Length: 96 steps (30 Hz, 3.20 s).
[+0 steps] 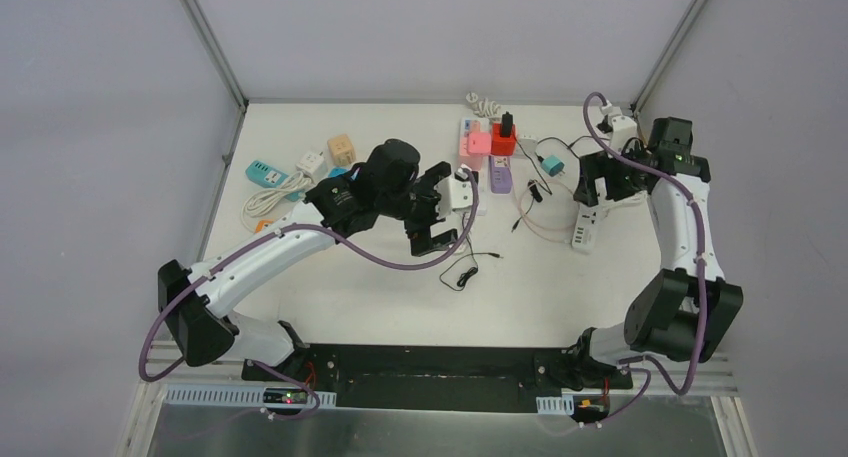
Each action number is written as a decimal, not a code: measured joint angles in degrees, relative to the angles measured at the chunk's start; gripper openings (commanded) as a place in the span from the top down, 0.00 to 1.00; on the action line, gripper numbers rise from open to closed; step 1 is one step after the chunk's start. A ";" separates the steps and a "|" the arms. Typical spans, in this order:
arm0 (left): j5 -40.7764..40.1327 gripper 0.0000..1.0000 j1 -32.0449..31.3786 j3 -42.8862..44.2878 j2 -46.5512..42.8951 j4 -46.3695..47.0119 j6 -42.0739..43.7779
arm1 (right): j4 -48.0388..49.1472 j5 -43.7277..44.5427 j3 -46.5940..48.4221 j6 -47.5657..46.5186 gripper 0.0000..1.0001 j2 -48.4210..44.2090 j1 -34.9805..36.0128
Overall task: Pull the plug off the socket
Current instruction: Place the socket at the center of the board, then move the socket to the center of the board.
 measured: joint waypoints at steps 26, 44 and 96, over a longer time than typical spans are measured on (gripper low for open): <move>-0.20 0.02 -2.23 9.01 7.93 -3.89 -0.55 | -4.76 -32.81 -7.85 -9.25 0.05 -12.59 0.87; -1.62 0.01 -1.01 9.03 8.00 -2.01 -3.19 | -5.57 -33.09 -8.09 -10.51 0.05 -11.67 1.88; -4.79 0.08 20.39 21.59 33.20 16.00 -44.15 | -5.53 -32.61 -8.74 -11.26 0.05 -10.23 2.51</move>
